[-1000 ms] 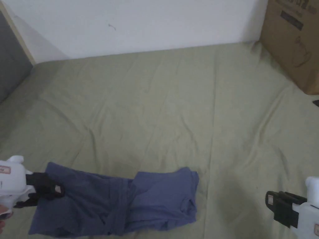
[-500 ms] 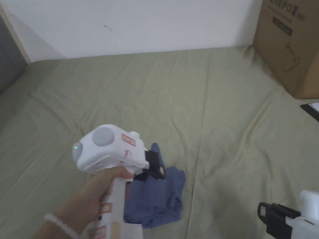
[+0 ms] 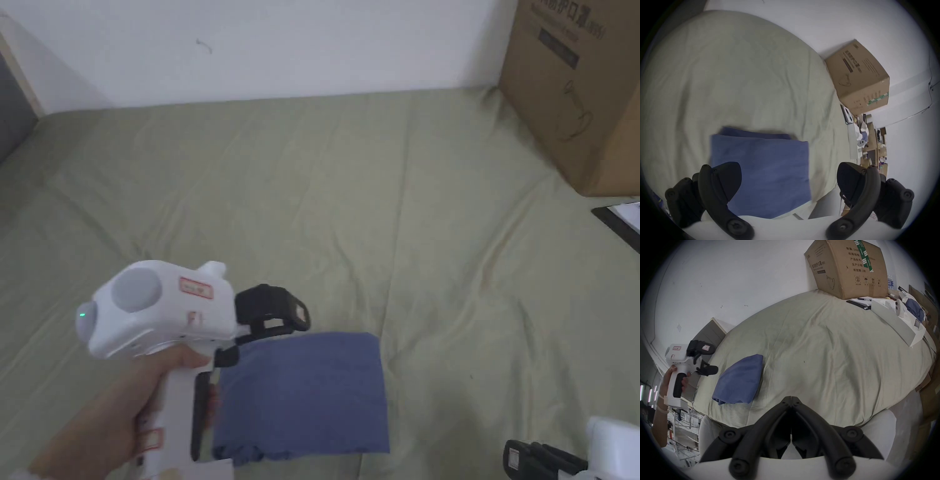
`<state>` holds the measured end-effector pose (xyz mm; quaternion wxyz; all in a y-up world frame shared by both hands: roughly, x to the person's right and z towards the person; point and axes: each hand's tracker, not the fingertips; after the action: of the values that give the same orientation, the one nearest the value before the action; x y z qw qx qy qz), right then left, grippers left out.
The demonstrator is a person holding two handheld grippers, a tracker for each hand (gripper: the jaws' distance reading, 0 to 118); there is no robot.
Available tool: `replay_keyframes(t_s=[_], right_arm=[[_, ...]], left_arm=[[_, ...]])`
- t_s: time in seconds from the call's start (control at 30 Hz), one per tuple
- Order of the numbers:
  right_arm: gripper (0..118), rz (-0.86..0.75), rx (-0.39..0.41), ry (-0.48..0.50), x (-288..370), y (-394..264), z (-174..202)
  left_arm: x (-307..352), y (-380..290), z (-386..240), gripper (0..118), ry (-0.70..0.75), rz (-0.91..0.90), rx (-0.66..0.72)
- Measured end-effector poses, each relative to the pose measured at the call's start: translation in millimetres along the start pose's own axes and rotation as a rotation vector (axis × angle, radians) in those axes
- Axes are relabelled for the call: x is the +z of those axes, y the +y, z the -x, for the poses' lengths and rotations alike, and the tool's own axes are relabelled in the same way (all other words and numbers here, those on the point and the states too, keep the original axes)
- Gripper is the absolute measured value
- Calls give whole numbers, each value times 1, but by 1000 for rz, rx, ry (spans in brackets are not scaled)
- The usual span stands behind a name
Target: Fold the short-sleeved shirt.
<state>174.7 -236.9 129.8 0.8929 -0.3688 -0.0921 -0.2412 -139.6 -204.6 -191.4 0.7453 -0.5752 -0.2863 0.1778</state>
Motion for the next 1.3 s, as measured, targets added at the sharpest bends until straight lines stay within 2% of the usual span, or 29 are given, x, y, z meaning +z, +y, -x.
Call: replay_keyframes(t_s=[0.03,0.07,0.1,0.13,0.17,0.27,0.3,0.4,0.57,0.67,0.8,0.93,1.07,1.1,1.13,1.23,1.27,1.3], right_arm=[[0,4,5,7,-2,-1,3],[0,8,9,12,-4,-1,5],[0,18,16,20,-6,-1,8],[0,23,27,25,-8,-1,11],[0,26,35,26,-10,-1,14],[0,47,66,36,-13,1,22],[0,48,78,35,-12,1,24],[0,47,95,32,-9,1,27],[0,62,102,9,-8,-2,26],[0,64,103,1,-5,-2,26],[0,65,119,13,-6,5,33],[0,65,182,56,-20,17,54],[0,88,254,131,-50,32,86],[0,95,283,141,-61,36,97],[0,92,314,157,-73,39,108],[0,94,379,187,-105,45,139],[0,97,385,186,-116,46,147],[0,102,398,189,-126,46,155]], left_arm=[[7,-3,10,110,22,2,7],[11,-6,18,94,27,-3,11],[17,-13,26,66,29,-26,16],[17,-17,33,19,41,-37,15],[13,-20,39,4,66,-37,26],[-5,-31,45,2,89,-17,2],[-12,-34,44,2,28,-4,-29],[-29,-36,38,1,-56,13,16],[-66,-41,1,1,-34,73,-73],[-88,-48,-20,1,-90,121,-72],[-100,-60,-46,1,-138,190,-192],[-67,-56,-25,1,-198,123,-140],[-11,-46,31,3,-190,24,-35],[4,-45,48,10,-192,9,3],[17,-45,66,32,-186,-1,25],[43,-48,105,107,-162,-22,96],[46,-50,115,112,-157,-27,113],[49,-53,121,112,-167,-36,137]])
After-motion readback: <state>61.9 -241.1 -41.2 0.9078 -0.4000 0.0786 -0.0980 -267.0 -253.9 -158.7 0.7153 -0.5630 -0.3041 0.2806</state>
